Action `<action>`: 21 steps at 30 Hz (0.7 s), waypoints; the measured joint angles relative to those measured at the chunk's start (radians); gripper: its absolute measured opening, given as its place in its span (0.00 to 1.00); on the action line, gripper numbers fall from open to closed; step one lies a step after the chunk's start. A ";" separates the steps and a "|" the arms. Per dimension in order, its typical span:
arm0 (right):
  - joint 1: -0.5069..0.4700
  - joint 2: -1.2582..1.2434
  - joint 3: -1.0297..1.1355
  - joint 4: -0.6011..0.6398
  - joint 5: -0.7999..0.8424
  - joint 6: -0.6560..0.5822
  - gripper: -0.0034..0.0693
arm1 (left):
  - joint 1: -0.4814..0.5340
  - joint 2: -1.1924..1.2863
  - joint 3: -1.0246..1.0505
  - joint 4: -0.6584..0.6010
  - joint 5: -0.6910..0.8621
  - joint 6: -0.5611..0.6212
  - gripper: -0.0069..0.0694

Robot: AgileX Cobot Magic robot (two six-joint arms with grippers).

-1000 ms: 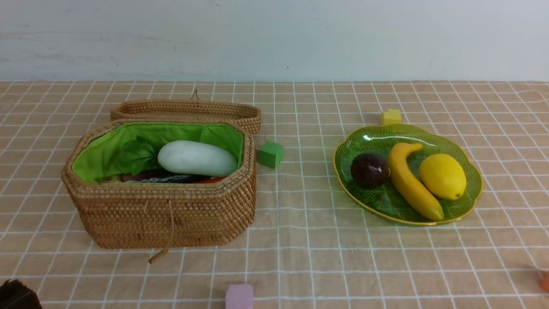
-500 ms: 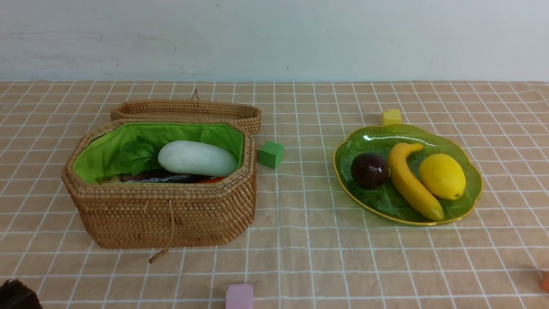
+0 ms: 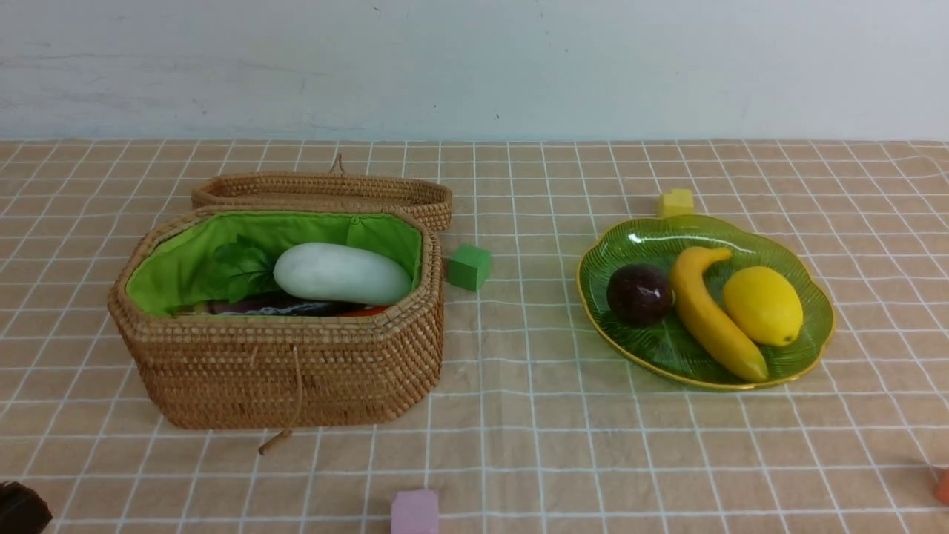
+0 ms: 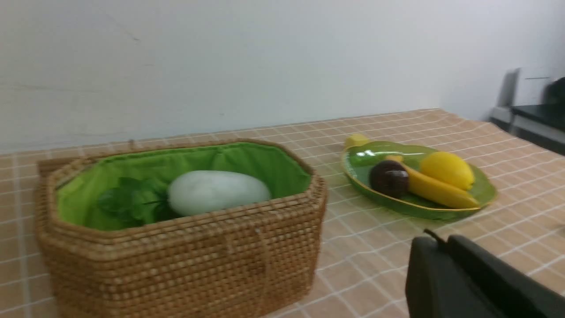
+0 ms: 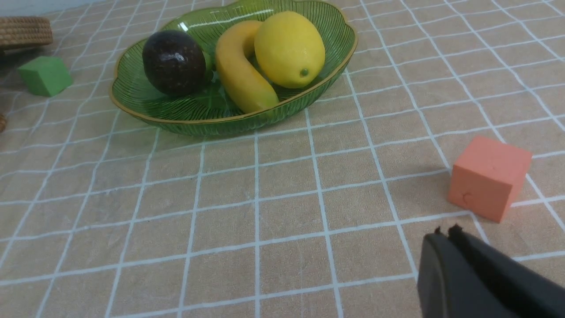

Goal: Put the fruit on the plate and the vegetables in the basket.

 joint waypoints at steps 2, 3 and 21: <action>0.000 0.000 0.000 0.000 0.000 0.000 0.06 | 0.151 0.000 0.051 -0.188 -0.083 0.180 0.07; 0.000 0.000 0.000 0.000 0.000 0.000 0.06 | 0.211 0.000 0.078 -0.268 -0.122 0.233 0.07; 0.000 0.000 0.000 0.002 0.000 0.000 0.08 | 0.429 0.000 0.229 -0.357 0.093 0.030 0.07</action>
